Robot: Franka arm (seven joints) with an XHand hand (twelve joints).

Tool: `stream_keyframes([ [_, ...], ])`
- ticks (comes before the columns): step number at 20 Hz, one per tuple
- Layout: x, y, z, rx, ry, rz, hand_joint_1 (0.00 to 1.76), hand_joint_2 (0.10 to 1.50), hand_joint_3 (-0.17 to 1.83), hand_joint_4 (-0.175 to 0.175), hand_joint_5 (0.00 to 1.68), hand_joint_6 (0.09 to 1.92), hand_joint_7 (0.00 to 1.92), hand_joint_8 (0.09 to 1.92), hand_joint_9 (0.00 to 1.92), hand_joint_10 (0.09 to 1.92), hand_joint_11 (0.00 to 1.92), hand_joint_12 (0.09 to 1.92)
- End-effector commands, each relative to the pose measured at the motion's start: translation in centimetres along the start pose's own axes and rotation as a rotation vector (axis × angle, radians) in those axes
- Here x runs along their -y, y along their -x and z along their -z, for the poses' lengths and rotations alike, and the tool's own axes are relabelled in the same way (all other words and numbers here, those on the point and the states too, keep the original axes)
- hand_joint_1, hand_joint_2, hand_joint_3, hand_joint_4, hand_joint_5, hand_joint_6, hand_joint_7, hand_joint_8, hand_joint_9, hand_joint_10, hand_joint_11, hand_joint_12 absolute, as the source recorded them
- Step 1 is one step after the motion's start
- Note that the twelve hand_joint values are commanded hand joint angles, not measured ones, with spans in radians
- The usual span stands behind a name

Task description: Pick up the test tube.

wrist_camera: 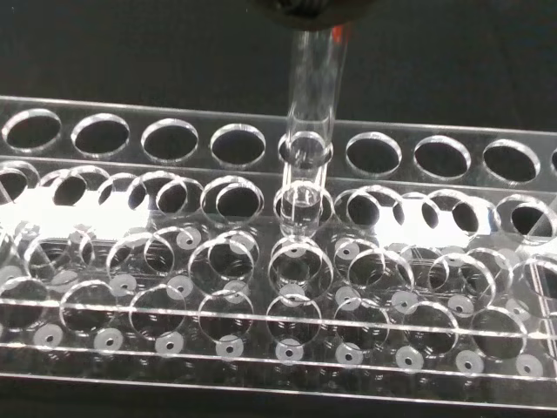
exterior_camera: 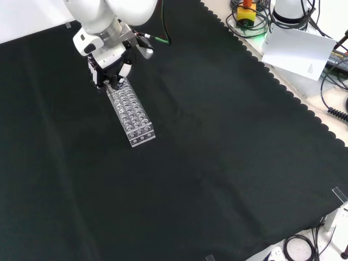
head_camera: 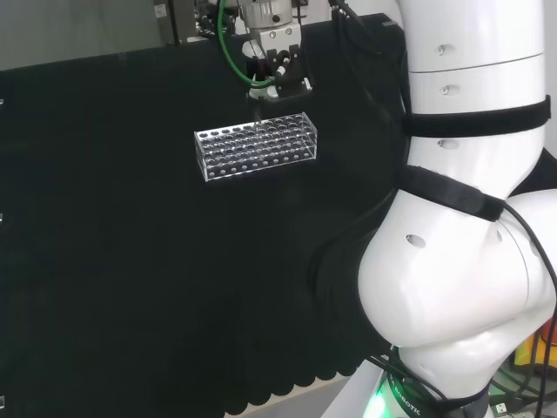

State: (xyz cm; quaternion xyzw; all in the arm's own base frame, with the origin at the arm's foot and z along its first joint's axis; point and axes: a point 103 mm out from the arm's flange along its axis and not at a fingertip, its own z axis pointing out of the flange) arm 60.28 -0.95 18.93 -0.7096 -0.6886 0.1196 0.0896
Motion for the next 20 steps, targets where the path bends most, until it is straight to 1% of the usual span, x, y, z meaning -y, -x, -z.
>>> stream_keyframes([
  [1, 1.1, 0.0, 0.8, -0.019, 0.026, 0.005, 1.41, 1.03, 0.00, -0.175, 1.14, 0.40, 1.18, 1.03, 1.11, 0.78, 1.10, 1.03],
  [6, 1.8, -0.1, 1.2, -0.034, 0.033, 0.013, 1.41, 1.03, 0.00, -0.175, 1.14, 0.39, 1.18, 1.03, 1.11, 0.78, 1.12, 1.02],
  [11, 2.0, -0.1, 1.6, -0.047, 0.046, 0.017, 1.41, 1.03, 0.00, -0.175, 1.15, 0.39, 1.18, 1.04, 1.11, 0.78, 1.12, 1.02],
  [16, 2.4, 0.2, 4.1, -0.053, 0.074, 0.020, 1.41, 1.03, 0.00, -0.175, 1.15, 0.39, 1.18, 1.04, 1.11, 0.78, 1.12, 1.01],
  [20, 2.5, 0.5, 5.6, -0.057, 0.089, 0.020, 1.41, 1.03, 0.00, -0.175, 1.15, 0.38, 1.17, 1.04, 1.11, 0.79, 1.13, 1.01],
])
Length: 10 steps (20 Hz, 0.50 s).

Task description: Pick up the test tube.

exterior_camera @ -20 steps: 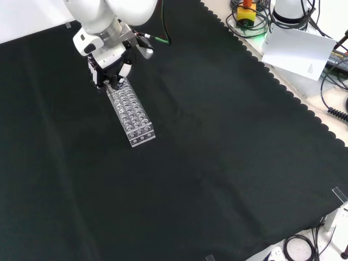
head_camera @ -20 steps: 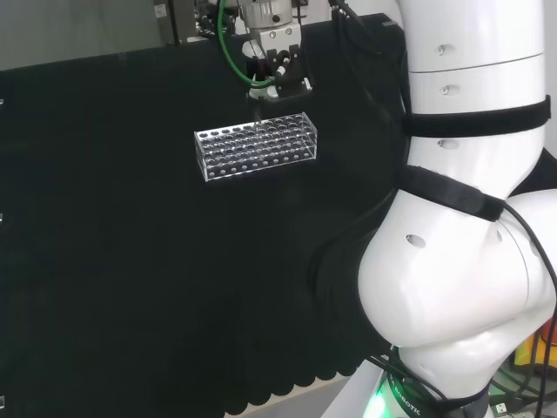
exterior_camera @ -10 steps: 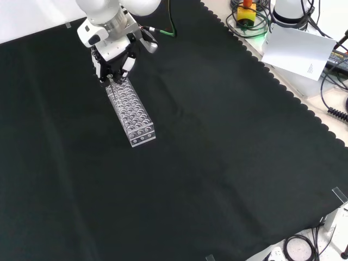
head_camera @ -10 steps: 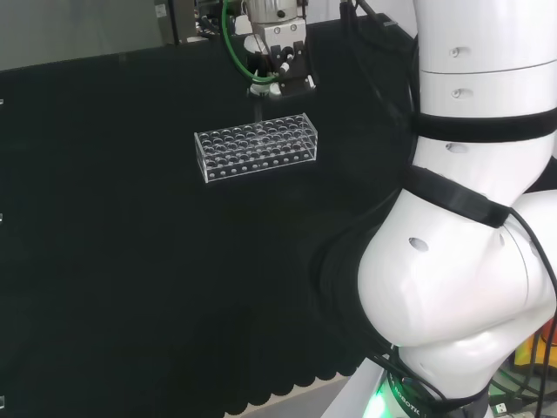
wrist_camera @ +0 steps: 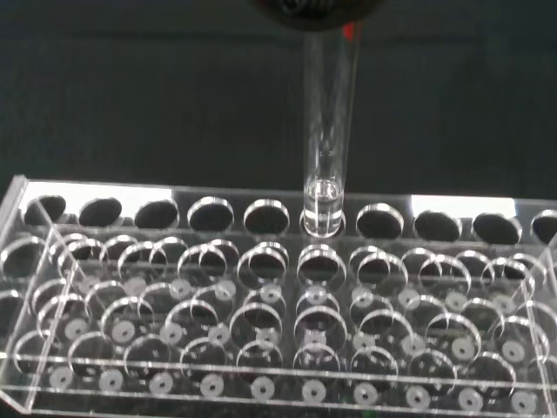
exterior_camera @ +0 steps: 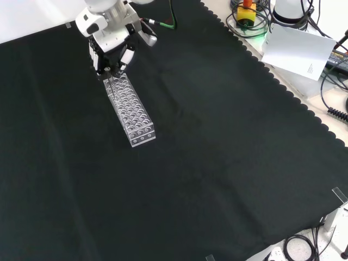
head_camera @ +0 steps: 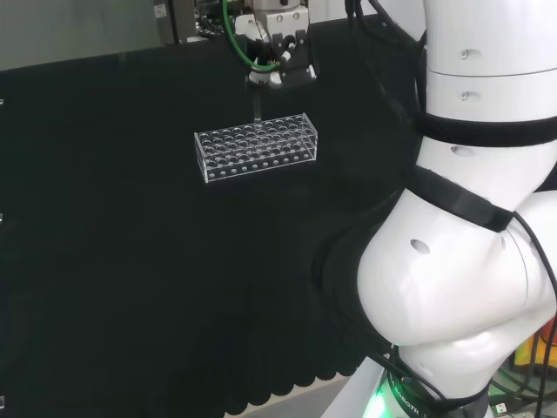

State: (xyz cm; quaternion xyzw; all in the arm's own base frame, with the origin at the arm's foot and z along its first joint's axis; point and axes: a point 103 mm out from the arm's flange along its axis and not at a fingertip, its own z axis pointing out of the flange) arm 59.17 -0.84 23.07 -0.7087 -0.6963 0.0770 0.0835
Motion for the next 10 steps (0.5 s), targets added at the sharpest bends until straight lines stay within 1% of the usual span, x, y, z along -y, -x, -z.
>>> stream_keyframes([
  [1, 0.2, 0.3, 2.4, -0.008, 0.026, 0.003, 1.41, 1.03, 0.00, -0.175, 1.15, 0.38, 1.17, 1.04, 1.11, 0.79, 1.13, 1.01],
  [4, 0.6, 0.5, 3.8, -0.013, 0.046, 0.001, 1.41, 1.03, 0.00, -0.175, 1.15, 0.38, 1.17, 1.05, 1.11, 0.79, 1.13, 1.01],
  [10, 1.8, 1.1, 7.6, 0.000, 0.098, 0.002, 1.41, 1.03, 0.00, -0.175, 1.15, 0.37, 1.17, 1.05, 1.11, 0.79, 1.13, 1.00],
])
